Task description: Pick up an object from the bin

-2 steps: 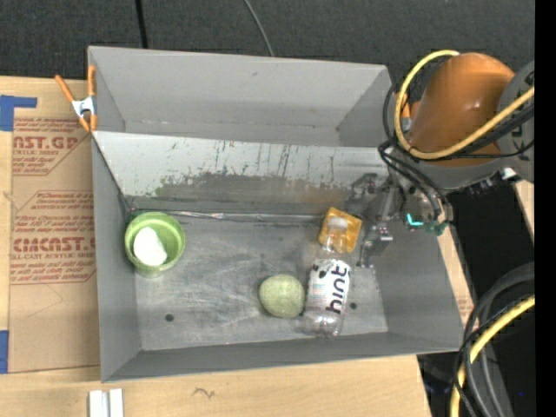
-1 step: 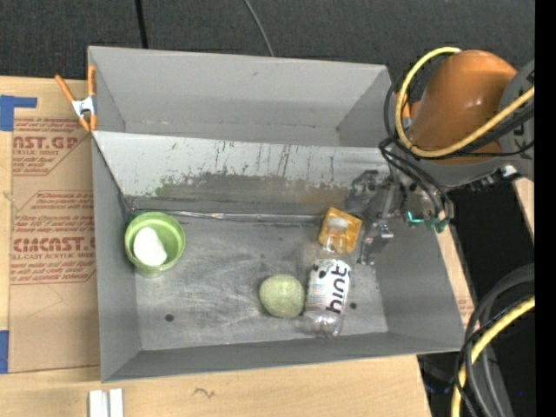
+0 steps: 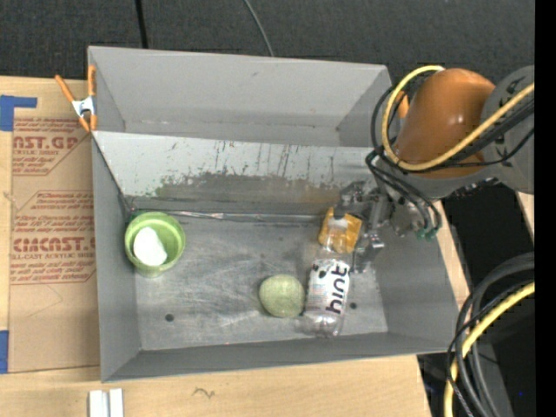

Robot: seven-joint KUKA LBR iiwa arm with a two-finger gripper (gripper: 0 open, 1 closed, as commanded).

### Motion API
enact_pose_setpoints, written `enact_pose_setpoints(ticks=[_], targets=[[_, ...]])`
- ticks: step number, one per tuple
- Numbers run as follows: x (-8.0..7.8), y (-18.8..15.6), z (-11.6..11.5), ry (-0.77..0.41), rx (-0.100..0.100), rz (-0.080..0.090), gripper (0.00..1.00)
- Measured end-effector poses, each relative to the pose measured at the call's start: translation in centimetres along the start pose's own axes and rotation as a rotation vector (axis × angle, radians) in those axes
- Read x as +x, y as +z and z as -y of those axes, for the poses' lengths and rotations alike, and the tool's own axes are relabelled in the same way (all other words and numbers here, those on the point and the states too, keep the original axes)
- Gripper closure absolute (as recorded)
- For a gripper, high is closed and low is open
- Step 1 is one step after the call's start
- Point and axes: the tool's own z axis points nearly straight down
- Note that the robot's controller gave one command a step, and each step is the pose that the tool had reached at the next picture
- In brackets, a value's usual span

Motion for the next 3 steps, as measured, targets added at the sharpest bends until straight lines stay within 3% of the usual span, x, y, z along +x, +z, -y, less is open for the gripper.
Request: enact_pose_setpoints(ticks=[1,2,3], targets=[[2.4,6.4,0.5,-0.092,-0.002,-0.006,1.0],[2.4,6.4,0.5,-0.092,-0.002,-0.006,1.0],[2.2,1.2,1.5,-0.083,-0.003,-0.012,1.0]])
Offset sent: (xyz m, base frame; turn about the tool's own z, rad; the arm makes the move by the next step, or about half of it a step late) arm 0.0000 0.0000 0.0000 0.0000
